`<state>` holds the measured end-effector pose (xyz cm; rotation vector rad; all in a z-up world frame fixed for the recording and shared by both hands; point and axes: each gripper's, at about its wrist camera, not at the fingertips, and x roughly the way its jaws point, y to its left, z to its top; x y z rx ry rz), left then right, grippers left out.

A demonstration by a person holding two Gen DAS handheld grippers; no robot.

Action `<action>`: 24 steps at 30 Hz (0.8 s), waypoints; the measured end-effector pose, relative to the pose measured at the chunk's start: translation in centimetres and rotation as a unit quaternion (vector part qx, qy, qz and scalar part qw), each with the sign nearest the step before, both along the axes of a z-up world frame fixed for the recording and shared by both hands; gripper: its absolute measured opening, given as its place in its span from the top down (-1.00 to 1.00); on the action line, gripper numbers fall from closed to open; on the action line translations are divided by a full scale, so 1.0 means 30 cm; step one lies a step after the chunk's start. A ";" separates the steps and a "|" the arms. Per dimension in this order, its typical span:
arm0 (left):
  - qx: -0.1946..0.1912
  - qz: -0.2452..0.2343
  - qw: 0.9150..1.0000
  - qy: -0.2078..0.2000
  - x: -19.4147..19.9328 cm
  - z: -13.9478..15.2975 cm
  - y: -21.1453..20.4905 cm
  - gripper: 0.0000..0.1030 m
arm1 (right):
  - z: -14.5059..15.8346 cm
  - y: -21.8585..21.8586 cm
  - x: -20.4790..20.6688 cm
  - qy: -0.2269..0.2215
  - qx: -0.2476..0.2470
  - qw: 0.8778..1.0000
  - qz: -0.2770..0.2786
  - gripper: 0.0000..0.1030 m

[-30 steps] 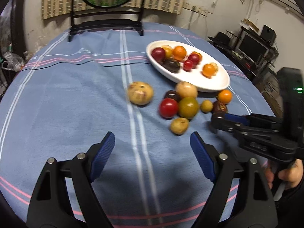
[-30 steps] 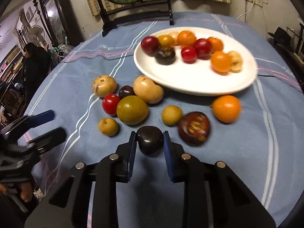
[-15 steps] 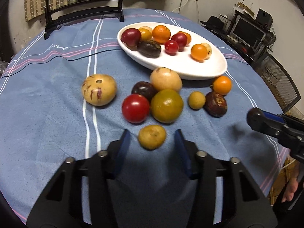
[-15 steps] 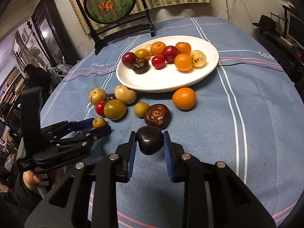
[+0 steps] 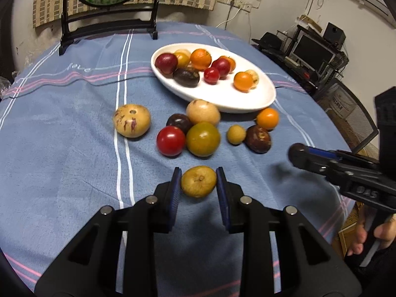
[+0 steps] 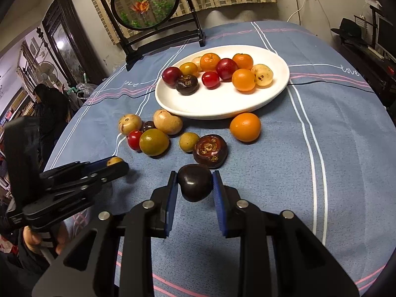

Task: Organize fruits
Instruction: 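Place the yellow plum and dark plum on the plate, opening both tools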

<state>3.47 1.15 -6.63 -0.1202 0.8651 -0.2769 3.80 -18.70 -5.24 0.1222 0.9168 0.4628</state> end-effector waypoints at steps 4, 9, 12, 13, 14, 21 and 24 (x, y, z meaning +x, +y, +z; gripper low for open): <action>-0.003 -0.007 1.000 -0.014 -0.007 0.046 -0.002 0.45 | 0.005 0.000 0.010 0.000 -0.002 1.000 0.001 0.45; 0.001 -0.017 1.000 -0.023 0.075 0.112 -0.006 0.45 | 0.050 -0.024 0.062 -0.016 -0.011 1.000 -0.008 0.45; 0.003 -0.020 1.000 -0.023 0.161 0.141 -0.006 0.45 | 0.082 -0.027 0.107 -0.031 -0.021 0.999 -0.007 0.45; 0.006 -0.021 0.999 -0.024 0.199 0.151 -0.011 0.45 | 0.095 -0.026 0.131 -0.036 -0.025 0.999 -0.006 0.45; 0.011 -0.022 0.999 -0.024 0.237 0.160 -0.019 0.45 | 0.107 -0.022 0.155 -0.042 -0.031 0.999 -0.005 0.45; 0.023 -0.016 1.000 0.010 0.598 0.180 -0.087 0.44 | 0.127 0.018 0.424 -0.062 -0.087 0.994 -0.009 0.45; 0.019 -0.011 0.999 0.030 0.694 0.151 -0.108 0.44 | 0.097 0.009 0.528 -0.052 -0.096 0.994 -0.022 0.45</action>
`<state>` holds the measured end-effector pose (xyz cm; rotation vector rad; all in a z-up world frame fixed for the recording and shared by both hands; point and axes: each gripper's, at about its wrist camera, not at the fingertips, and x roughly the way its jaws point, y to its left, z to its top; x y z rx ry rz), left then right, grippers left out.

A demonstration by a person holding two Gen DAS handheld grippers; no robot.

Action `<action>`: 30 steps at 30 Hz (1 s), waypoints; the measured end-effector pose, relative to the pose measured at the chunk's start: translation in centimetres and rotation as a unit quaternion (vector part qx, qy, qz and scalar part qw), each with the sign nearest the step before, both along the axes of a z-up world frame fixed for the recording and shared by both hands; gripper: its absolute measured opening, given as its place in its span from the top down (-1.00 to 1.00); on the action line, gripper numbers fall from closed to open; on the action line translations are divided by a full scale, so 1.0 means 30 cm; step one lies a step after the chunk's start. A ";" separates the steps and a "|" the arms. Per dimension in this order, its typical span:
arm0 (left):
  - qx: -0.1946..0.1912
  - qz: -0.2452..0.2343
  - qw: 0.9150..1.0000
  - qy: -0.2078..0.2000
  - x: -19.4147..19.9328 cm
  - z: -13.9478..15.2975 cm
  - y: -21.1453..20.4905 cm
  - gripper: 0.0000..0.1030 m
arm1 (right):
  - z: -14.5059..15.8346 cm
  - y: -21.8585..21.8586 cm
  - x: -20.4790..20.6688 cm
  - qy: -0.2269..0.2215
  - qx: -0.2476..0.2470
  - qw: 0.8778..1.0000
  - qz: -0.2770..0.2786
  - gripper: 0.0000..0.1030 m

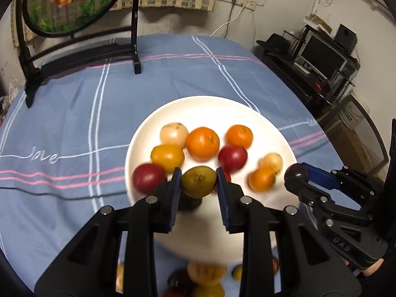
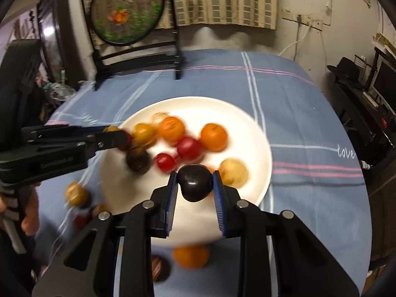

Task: Organize fruits
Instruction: 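Place the yellow plum and dark plum on the plate, opening both tools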

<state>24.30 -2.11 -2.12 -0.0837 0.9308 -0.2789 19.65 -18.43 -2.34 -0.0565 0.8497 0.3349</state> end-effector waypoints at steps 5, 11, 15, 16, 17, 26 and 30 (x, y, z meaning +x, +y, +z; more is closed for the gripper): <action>0.003 -0.006 1.000 0.014 0.060 -0.046 -0.029 0.44 | -0.034 -0.006 0.082 0.014 0.009 1.000 0.006 0.44; -0.008 0.008 1.000 -0.001 0.061 -0.019 -0.018 -0.38 | -0.036 -0.010 0.079 0.004 -0.005 1.000 -0.001 -0.24; -0.011 0.017 0.999 -0.026 -0.045 0.046 0.011 -0.46 | 0.014 -0.018 -0.010 -0.011 -0.012 1.000 0.006 -0.25; -0.007 0.019 0.999 -0.035 -0.080 0.060 0.016 -0.50 | 0.023 -0.018 -0.037 -0.011 -0.011 1.000 0.008 -0.25; -0.001 0.023 0.999 -0.047 -0.123 0.073 0.019 -0.58 | 0.031 -0.017 -0.069 -0.010 -0.009 1.000 0.011 -0.27; 0.026 0.044 0.996 -0.075 -0.518 0.045 0.023 -0.71 | 0.021 -0.034 -0.381 0.005 0.039 0.999 0.003 -0.70; 0.028 0.044 0.996 -0.067 -0.587 0.017 0.033 -0.71 | 0.006 -0.040 -0.444 0.016 0.045 0.999 -0.008 -0.70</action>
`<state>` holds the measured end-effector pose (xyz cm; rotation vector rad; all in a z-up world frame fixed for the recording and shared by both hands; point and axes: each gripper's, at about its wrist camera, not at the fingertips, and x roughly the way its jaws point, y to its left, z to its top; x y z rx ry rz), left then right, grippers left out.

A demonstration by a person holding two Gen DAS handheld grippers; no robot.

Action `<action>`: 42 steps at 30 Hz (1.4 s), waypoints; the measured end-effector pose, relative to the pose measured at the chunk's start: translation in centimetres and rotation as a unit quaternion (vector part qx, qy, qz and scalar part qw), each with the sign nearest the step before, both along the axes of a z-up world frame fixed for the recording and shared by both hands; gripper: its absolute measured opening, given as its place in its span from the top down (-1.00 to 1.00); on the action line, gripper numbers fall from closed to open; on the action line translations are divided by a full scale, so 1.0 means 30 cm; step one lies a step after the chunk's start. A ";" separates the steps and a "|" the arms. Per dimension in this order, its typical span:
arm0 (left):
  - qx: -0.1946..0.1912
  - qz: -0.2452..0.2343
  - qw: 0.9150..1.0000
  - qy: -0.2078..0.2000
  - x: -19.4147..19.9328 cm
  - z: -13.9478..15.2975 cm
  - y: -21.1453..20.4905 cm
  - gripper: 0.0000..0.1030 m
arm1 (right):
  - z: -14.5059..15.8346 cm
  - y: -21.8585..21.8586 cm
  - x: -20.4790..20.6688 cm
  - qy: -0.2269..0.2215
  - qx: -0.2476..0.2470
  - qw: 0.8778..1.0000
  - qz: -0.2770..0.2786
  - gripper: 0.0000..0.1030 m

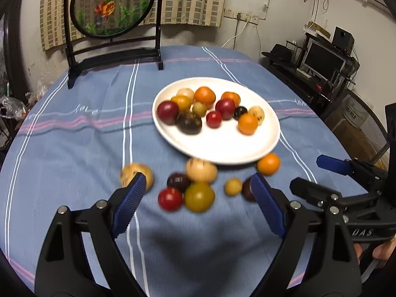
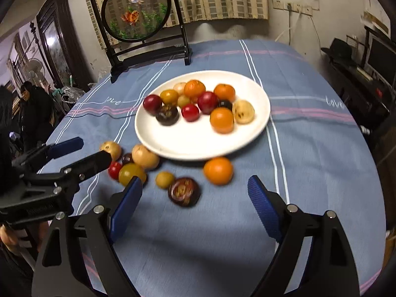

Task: Organize fruits
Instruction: 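Place the yellow plum and dark plum on the plate, opening both tools, then grasp the speckled pear with the left tool while the right tool grasps the large dark plum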

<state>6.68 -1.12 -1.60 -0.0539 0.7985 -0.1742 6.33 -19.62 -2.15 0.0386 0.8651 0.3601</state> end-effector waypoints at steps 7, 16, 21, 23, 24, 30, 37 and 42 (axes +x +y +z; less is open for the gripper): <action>0.004 0.010 1.000 -0.004 -0.088 -0.010 0.026 -0.71 | -0.023 0.034 -0.060 0.009 -0.008 1.000 0.004 -0.76; 0.011 0.032 0.999 -0.001 -0.140 -0.039 0.076 -0.71 | -0.101 0.082 -0.086 0.042 -0.009 0.999 0.023 -0.77; 0.006 0.054 0.998 0.007 -0.144 -0.068 0.139 -0.71 | -0.136 0.104 -0.063 0.051 -0.002 0.998 0.032 -0.77; 0.003 0.063 0.998 0.011 -0.147 -0.078 0.164 -0.71 | -0.149 0.110 -0.046 0.052 0.006 0.998 0.036 -0.77; 0.002 0.068 0.998 0.014 -0.146 -0.085 0.182 -0.71 | -0.154 0.112 -0.033 0.050 0.012 0.998 0.037 -0.75; -0.011 0.089 0.995 0.030 -0.137 -0.124 0.255 -0.71 | -0.190 0.136 0.063 0.060 -0.008 0.998 0.026 -0.16; -0.005 0.073 0.997 0.040 -0.100 -0.140 0.231 -0.71 | -0.199 0.124 0.064 0.050 -0.029 0.998 0.017 0.18; 0.048 0.064 0.996 0.028 -0.013 -0.138 0.225 -0.71 | -0.149 0.067 -0.042 0.038 -0.020 0.999 0.031 0.18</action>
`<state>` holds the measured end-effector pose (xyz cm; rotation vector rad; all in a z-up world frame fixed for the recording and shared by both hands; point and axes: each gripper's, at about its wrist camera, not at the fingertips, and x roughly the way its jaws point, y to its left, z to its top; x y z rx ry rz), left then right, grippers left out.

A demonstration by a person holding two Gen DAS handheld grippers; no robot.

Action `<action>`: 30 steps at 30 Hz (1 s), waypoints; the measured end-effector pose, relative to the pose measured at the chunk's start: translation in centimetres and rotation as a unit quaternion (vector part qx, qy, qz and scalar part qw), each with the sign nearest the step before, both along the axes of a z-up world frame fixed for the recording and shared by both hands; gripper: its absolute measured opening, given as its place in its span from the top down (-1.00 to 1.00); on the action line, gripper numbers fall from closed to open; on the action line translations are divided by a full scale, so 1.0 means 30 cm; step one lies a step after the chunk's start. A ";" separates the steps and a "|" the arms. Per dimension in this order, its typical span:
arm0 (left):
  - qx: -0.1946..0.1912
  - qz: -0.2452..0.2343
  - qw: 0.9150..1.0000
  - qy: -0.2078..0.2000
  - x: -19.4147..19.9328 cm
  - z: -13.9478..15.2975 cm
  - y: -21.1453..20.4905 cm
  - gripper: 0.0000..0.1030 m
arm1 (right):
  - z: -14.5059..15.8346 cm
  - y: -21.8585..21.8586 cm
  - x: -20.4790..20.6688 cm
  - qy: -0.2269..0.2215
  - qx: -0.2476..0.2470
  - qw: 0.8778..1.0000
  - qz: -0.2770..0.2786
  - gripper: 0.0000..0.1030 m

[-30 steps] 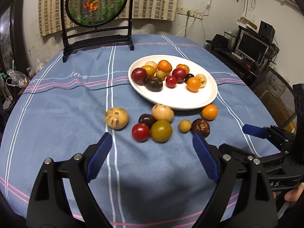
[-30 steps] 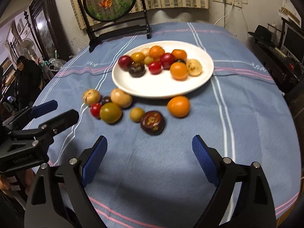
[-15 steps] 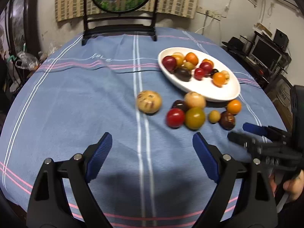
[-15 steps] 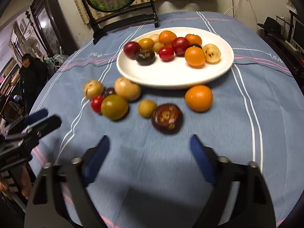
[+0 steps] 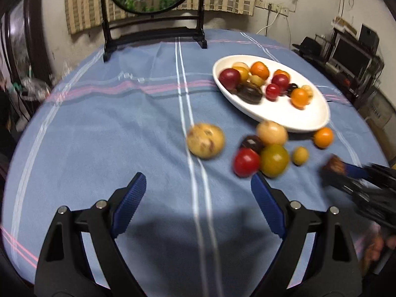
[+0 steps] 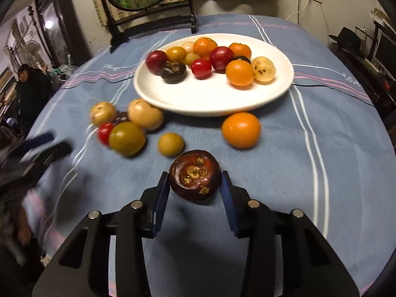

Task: Organize fruits
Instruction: 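Grasp the speckled pear with the left tool while the right tool grasps the large dark plum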

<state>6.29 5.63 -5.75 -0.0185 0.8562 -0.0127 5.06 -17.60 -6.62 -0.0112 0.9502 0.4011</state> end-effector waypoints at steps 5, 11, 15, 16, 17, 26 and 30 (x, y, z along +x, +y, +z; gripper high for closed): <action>0.008 -0.016 1.000 0.022 0.133 -0.024 0.023 -0.70 | 0.004 -0.051 -0.038 0.003 0.018 1.000 -0.001 0.18; -0.043 -0.013 0.997 0.059 0.228 -0.074 0.035 -0.33 | -0.002 -0.057 -0.026 0.008 0.029 1.000 -0.003 0.18; -0.032 -0.026 0.997 0.068 0.253 -0.112 0.004 -0.32 | -0.012 -0.055 -0.022 0.020 0.040 0.999 0.003 0.18; -0.036 -0.023 0.997 0.066 0.258 -0.119 0.004 -0.32 | -0.016 -0.054 -0.019 0.021 0.041 0.999 0.003 0.18; -0.041 -0.020 0.997 0.066 0.262 -0.123 0.007 -0.31 | -0.018 -0.054 -0.018 0.022 0.041 0.999 0.002 0.18; -0.074 -0.020 0.997 0.015 0.177 -0.043 0.033 0.12 | -0.001 -0.041 -0.024 0.016 0.043 0.999 0.009 0.18; -0.080 -0.030 0.996 0.002 0.111 -0.015 0.022 0.13 | 0.006 -0.035 -0.024 0.014 0.043 0.999 0.009 0.18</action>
